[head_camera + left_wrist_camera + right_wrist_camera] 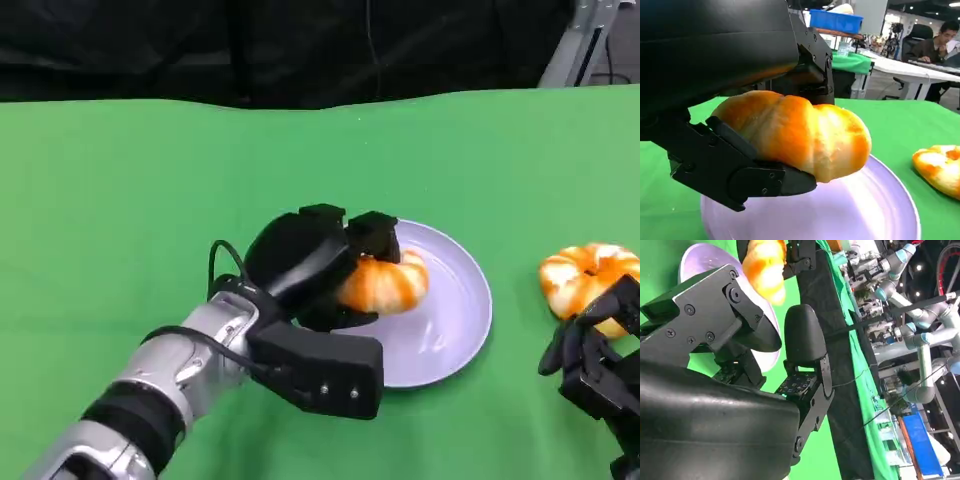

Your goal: Grasp the bread from the table and place it into the plate.

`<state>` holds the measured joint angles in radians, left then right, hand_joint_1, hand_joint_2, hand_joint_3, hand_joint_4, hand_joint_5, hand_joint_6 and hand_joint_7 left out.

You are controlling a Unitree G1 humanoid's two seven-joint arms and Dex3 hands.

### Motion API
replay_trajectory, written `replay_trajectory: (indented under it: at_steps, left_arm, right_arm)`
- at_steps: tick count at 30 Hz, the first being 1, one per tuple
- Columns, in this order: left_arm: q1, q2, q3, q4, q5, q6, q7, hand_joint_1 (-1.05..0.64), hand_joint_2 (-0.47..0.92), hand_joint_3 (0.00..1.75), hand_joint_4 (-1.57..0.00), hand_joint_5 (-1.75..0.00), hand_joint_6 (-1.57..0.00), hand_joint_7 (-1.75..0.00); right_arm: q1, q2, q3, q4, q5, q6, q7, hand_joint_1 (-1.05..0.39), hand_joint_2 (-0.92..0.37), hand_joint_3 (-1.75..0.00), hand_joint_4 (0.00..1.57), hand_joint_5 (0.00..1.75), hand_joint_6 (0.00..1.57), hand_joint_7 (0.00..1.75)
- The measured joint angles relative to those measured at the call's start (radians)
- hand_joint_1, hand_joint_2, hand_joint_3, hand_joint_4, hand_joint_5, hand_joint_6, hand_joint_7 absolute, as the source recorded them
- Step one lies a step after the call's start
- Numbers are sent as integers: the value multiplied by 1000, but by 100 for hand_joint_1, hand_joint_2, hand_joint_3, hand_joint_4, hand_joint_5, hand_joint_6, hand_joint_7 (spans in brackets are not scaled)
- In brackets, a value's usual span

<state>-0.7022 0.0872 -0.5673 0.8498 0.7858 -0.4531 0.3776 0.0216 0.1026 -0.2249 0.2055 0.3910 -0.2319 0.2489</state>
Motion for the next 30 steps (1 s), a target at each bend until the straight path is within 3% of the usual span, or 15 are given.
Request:
replay_trajectory:
  at_steps: [3,5,6,7,9,11,12,14,20,27,30]
  left_arm:
    - [-12,-10,-8,38,2,-17,27,-11,72,69,-73,-156,-85,-115]
    - [-20,-14,-20,66,7,-24,36,-13,80,54,-78,-130,-98,-77]
    - [-27,-16,-25,83,9,-24,40,-13,82,50,-79,-126,-101,-69]
    - [-33,-18,-28,101,11,-24,44,-24,85,47,-66,-116,-92,-58]
    - [-41,-19,-35,124,13,-22,48,-62,90,46,-39,-46,-63,-18]
    - [-54,-18,-52,145,27,2,-2,-84,92,51,-22,-14,-45,-4]
    - [-56,-18,-59,152,28,13,-28,-90,92,54,-16,-7,-40,-2]
    - [-57,-18,-65,163,28,24,-60,-100,92,63,-4,-1,-28,0]
    - [-57,-15,-74,166,28,54,-130,-105,92,72,0,0,-10,0]
    - [-57,-9,-62,166,-3,33,-175,-105,92,72,0,0,-9,0]
    - [-51,-5,-30,164,-51,-20,-180,-104,92,61,-1,0,-18,-3]
  right_arm:
    - [0,0,-1,0,0,0,0,-5,-47,-135,91,175,80,161]
    - [0,0,-2,0,0,0,0,-6,-47,-135,91,175,79,161]
    - [0,0,-2,0,0,0,0,-6,-47,-135,91,175,79,161]
    - [0,0,-2,0,0,0,0,-6,-47,-135,91,175,78,161]
    - [0,0,-3,1,0,0,-1,-5,-48,-136,91,175,78,161]
    - [-1,0,-3,2,1,0,1,-5,-48,-136,91,175,78,161]
    - [-1,0,-3,2,2,0,2,-5,-48,-136,91,175,78,161]
    - [-1,0,-3,2,2,0,2,-5,-48,-135,91,175,78,161]
    - [-1,0,-3,2,2,0,1,-6,-48,-134,91,175,78,161]
    - [-1,0,-2,2,1,0,1,-6,-47,-135,91,175,78,162]
    - [-1,0,-1,2,0,0,1,-5,-48,-135,91,175,77,162]
